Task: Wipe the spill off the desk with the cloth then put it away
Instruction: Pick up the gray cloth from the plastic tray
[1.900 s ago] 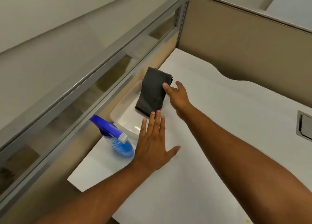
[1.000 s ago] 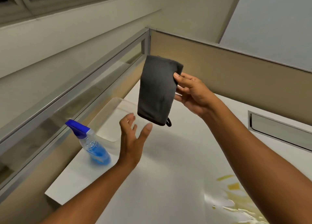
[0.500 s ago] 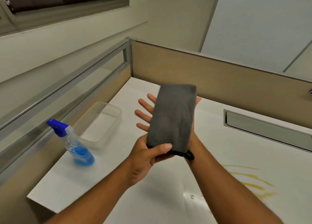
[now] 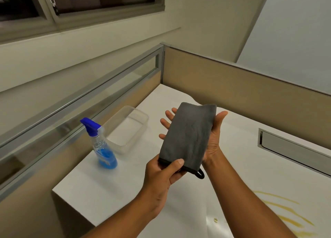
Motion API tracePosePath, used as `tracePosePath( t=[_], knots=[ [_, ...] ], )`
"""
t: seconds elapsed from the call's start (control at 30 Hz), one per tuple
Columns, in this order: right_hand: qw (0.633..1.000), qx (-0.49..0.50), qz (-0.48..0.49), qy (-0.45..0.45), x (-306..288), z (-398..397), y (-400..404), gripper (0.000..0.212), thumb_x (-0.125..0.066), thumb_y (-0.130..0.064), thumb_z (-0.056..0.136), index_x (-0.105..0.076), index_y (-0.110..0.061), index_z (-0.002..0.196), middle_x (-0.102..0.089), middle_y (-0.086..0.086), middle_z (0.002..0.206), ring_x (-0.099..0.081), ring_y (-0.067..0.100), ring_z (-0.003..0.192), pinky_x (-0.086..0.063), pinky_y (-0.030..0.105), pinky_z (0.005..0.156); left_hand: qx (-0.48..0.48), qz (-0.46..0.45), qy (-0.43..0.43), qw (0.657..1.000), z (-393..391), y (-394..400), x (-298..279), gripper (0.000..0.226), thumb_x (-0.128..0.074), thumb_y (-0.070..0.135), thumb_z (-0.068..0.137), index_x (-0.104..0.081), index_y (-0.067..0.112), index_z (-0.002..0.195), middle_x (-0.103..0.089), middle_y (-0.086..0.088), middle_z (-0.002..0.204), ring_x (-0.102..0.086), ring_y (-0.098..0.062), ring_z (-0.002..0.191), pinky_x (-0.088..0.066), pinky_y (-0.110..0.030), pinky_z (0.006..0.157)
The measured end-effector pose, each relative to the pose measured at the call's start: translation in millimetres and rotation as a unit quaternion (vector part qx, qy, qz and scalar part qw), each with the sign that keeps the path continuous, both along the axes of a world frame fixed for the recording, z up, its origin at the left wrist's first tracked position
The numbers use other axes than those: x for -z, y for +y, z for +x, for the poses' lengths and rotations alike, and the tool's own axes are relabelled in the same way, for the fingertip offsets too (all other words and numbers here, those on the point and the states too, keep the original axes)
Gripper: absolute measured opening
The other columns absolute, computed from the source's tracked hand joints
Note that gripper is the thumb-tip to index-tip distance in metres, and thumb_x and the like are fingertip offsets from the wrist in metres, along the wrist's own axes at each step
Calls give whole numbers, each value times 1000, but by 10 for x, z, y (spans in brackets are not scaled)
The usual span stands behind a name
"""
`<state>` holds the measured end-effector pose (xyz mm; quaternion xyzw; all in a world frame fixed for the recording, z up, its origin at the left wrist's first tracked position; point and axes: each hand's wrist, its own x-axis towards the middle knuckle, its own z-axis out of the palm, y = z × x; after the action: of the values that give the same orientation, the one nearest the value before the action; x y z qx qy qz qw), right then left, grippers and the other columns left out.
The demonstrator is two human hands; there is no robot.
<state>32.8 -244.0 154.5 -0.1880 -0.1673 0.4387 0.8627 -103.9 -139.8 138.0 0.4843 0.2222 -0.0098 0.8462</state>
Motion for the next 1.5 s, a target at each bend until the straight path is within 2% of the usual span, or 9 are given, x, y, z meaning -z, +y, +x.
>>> tracePosePath(
  t=[0.23, 0.43, 0.63, 0.83, 0.97, 1.17, 1.3, 1.43, 1.5],
  knots=[
    [998, -10, -66, 7, -38, 39, 66, 107, -45, -87, 75, -35, -14, 152, -55, 8, 134, -59, 29, 121, -34, 63, 113, 102, 6, -38, 994, -31, 172, 91, 46, -85, 25, 88, -69, 22, 131, -78, -2, 127, -74, -27, 122, -65, -42, 94],
    [996, -44, -68, 46, 16, 109, 116, 107, -36, -94, 78, -38, -16, 151, -51, 6, 134, -57, 27, 121, -35, 62, 112, -60, 425, -123, 894, -239, 664, 325, 57, -62, 66, 82, -52, 45, 134, -57, 31, 133, -61, -4, 121, -55, -11, 89],
    [994, -65, -73, 42, 47, 127, 275, 107, -53, -87, 73, -43, -14, 151, -58, 7, 133, -61, 31, 119, -41, 64, 110, -237, 521, -104, 814, -303, 1305, 315, 73, -69, 45, 80, -52, -3, 132, -51, -23, 136, -51, -9, 116, -46, 0, 90],
    [991, -85, -88, 52, 158, 106, 571, 103, -58, -85, 73, -51, -13, 146, -63, 7, 134, -65, 33, 120, -44, 65, 107, -165, 464, -88, 866, -200, 1864, 361, 98, -70, 51, 85, -24, 17, 164, -34, 8, 163, -33, 29, 136, -34, 4, 105],
    [988, -120, -75, 55, 223, 96, 765, 104, -63, -84, 73, -49, -14, 149, -63, 8, 138, -63, 33, 125, -44, 64, 109, -101, 444, -57, 889, -142, 2073, 345, 66, -68, 30, 103, -35, 26, 161, -50, 16, 151, -44, 36, 118, -39, 8, 91],
    [985, -130, -94, 56, 301, 52, 952, 105, -74, -78, 68, -53, -12, 147, -64, 10, 140, -63, 35, 126, -41, 66, 110, -135, 487, -47, 862, -59, 2194, 344, 51, -65, 51, 89, -63, 16, 126, -66, 1, 119, -65, -11, 106, -48, -4, 81],
    [983, -135, -111, 56, 344, 24, 1032, 105, -78, -77, 63, -60, -12, 143, -66, 9, 139, -63, 34, 125, -37, 64, 113, -114, 453, -34, 884, 23, 2232, 317, 49, -71, 54, 79, -53, 30, 118, -64, -8, 123, -64, -21, 107, -60, -41, 95],
    [982, -137, -111, 62, 354, 28, 1095, 106, -79, -76, 63, -60, -10, 144, -66, 10, 138, -63, 35, 125, -36, 65, 113, -76, 402, -50, 911, 76, 2314, 273, 83, -76, 85, 59, -55, 34, 120, -63, 3, 102, -65, -14, 91, -62, -21, 73],
    [982, -144, -106, 65, 364, 42, 1123, 107, -79, -75, 65, -57, -9, 146, -65, 12, 139, -62, 37, 127, -37, 66, 112, -20, 388, -57, 920, 114, 2385, 227, 73, -85, 65, 70, -59, 30, 128, -65, 4, 108, -67, -21, 98, -60, -16, 70]
  ],
)
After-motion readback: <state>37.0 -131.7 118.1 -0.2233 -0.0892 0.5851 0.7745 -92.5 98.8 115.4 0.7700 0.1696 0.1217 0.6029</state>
